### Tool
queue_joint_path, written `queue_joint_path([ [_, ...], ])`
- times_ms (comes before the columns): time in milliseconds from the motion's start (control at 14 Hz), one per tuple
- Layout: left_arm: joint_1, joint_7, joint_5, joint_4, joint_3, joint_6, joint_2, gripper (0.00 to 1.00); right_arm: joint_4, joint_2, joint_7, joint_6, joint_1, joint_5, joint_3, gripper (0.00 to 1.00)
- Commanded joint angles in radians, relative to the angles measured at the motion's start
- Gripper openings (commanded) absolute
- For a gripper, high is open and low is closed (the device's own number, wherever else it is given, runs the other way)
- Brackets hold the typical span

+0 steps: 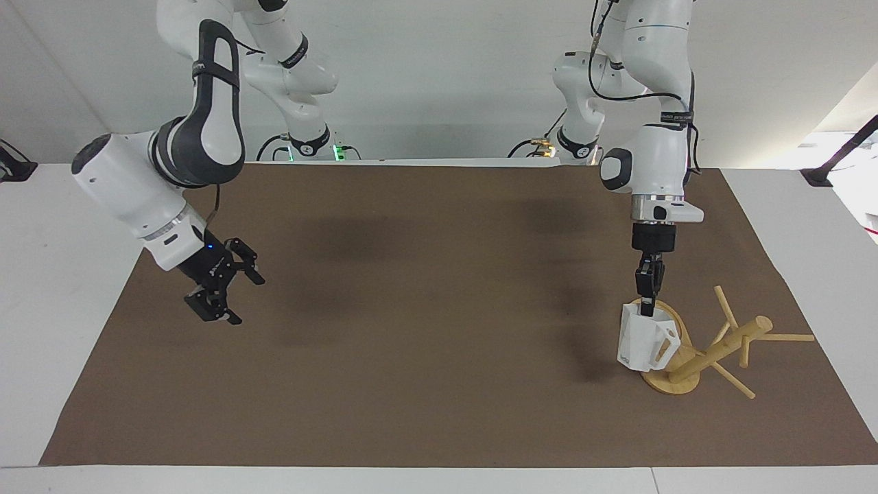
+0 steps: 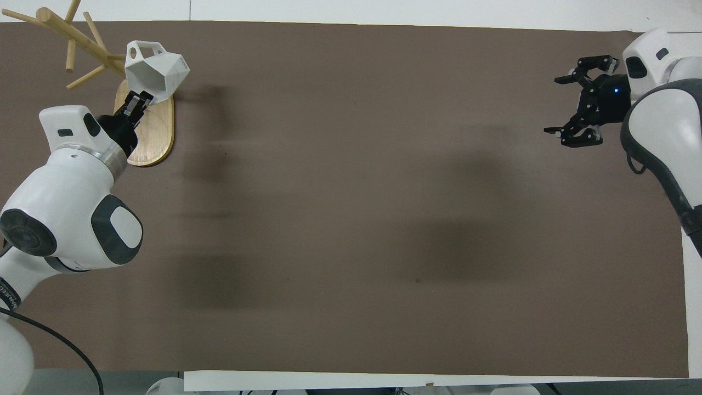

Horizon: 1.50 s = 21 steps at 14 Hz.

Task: Hang cup on rack
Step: 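Release the cup and withdraw the left gripper while the right gripper retracts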

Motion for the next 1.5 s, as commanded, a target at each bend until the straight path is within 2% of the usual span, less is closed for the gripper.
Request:
queue_joint_path([
  [0, 0.027, -0.009, -0.016, 0.026, -0.012, 0.013, 0.030, 0.00, 0.127, -0.002, 0.242, -0.165, -0.006, -0.115, 0.007, 1.00],
  [143, 0.055, -0.013, -0.017, 0.023, -0.010, -0.005, 0.030, 0.00, 0.199, -0.011, 0.492, -0.301, -0.003, -0.176, 0.005, 1.00],
  [214, 0.058, -0.013, -0.020, 0.026, -0.007, -0.040, 0.027, 0.06, 0.217, -0.035, 0.625, -0.372, 0.000, -0.222, 0.007, 1.00],
  [286, 0.077, -0.013, -0.020, 0.027, -0.006, -0.063, 0.027, 0.32, 0.221, -0.060, 0.753, -0.421, 0.000, -0.247, 0.007, 1.00],
  [357, 0.096, -0.015, -0.020, 0.023, -0.006, -0.077, 0.022, 0.40, 0.221, -0.090, 0.871, -0.467, 0.000, -0.251, 0.007, 1.00],
  [500, 0.099, -0.015, -0.022, -0.044, -0.004, -0.086, -0.010, 0.41, 0.224, -0.134, 1.081, -0.578, -0.004, -0.280, 0.001, 1.00],
  [571, 0.110, -0.012, -0.022, -0.086, -0.001, -0.088, -0.027, 0.49, 0.249, -0.150, 1.151, -0.648, -0.007, -0.302, -0.001, 1.00],
  [643, 0.149, -0.010, -0.022, -0.097, -0.001, -0.100, -0.034, 0.65, 0.273, -0.161, 1.215, -0.740, -0.009, -0.328, -0.001, 1.00],
  [714, 0.174, -0.012, -0.022, -0.097, -0.001, -0.132, -0.037, 0.72, 0.282, -0.181, 1.310, -0.806, -0.004, -0.368, 0.004, 1.00],
  [857, 0.221, -0.006, -0.023, -0.094, 0.003, -0.187, -0.045, 0.98, 0.273, -0.212, 1.432, -0.842, -0.015, -0.414, 0.016, 1.00],
  [1000, 0.252, -0.004, -0.020, -0.082, 0.005, -0.245, -0.067, 0.99, 0.251, -0.247, 1.472, -0.837, 0.040, -0.408, -0.002, 1.00],
  [1143, 0.263, 0.051, -0.017, -0.050, 0.006, -0.284, -0.077, 0.99, 0.251, -0.258, 1.483, -0.840, 0.141, -0.414, -0.096, 1.00],
  [1214, 0.268, 0.056, -0.016, -0.033, 0.006, -0.318, -0.079, 0.99, 0.251, -0.256, 1.489, -0.833, 0.154, -0.409, -0.104, 1.00],
  [1429, 0.269, 0.068, 0.016, 0.090, 0.013, -0.559, -0.103, 0.99, 0.253, -0.237, 1.504, -0.825, 0.157, -0.409, -0.110, 1.00],
])
